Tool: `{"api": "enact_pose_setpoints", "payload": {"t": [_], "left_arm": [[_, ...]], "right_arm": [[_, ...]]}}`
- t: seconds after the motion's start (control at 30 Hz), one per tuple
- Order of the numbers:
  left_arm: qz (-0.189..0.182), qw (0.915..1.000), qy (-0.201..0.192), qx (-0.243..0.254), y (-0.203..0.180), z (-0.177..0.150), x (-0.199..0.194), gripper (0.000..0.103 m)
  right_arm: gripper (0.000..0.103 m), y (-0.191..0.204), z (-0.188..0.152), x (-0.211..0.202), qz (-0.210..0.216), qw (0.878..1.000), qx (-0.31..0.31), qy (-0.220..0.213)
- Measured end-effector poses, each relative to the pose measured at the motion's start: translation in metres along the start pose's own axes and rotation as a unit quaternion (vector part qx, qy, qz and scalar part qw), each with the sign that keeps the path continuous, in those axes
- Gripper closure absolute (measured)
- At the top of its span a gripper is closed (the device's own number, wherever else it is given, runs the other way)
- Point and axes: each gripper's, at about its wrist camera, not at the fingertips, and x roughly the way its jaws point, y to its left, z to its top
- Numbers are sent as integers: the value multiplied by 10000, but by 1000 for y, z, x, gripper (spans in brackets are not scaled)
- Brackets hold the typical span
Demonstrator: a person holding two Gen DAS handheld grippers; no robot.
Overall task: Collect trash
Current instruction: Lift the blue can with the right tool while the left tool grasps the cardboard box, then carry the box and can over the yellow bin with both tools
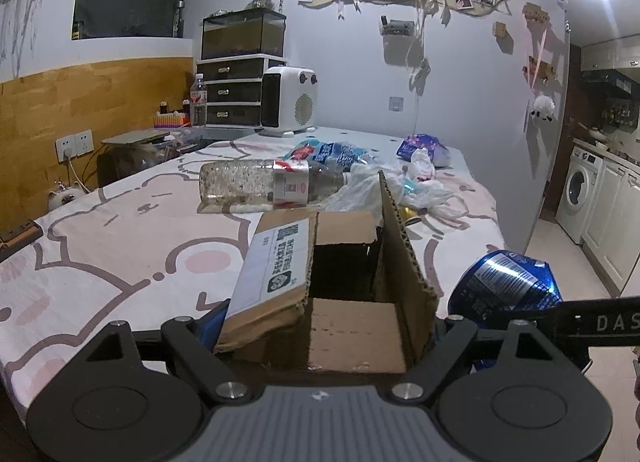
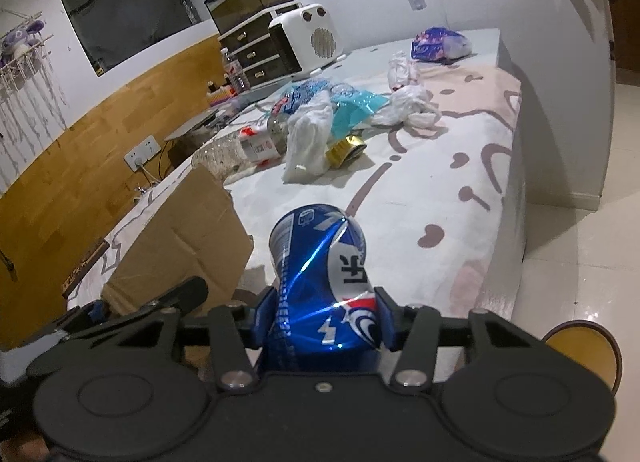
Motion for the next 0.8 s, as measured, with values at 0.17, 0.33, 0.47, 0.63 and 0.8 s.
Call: {"api": "enact_pose_setpoints", "payload": {"t": [0.17, 0.33, 0.47, 0.63, 0.8], "left_arm": [[-35, 10000, -14, 27, -6, 3, -8, 17], [-123, 9998, -33, 126, -22, 7, -12, 17], [-277, 9994, -53, 207, -40, 9, -15, 17], [-520, 9979, -42, 378, -72, 8, -16, 17], [-777, 9957, 23, 497, -107, 4, -12, 17]], "right_arm": [[51, -3, -1, -11, -84, 9999, 24, -106], [51, -13, -1, -28, -275, 9992, 57, -290], [51, -27, -3, -44, -433, 9981, 139, -408], [51, -54, -7, -66, -700, 9957, 291, -531], [51, -85, -14, -88, -1004, 9917, 481, -641]]}}
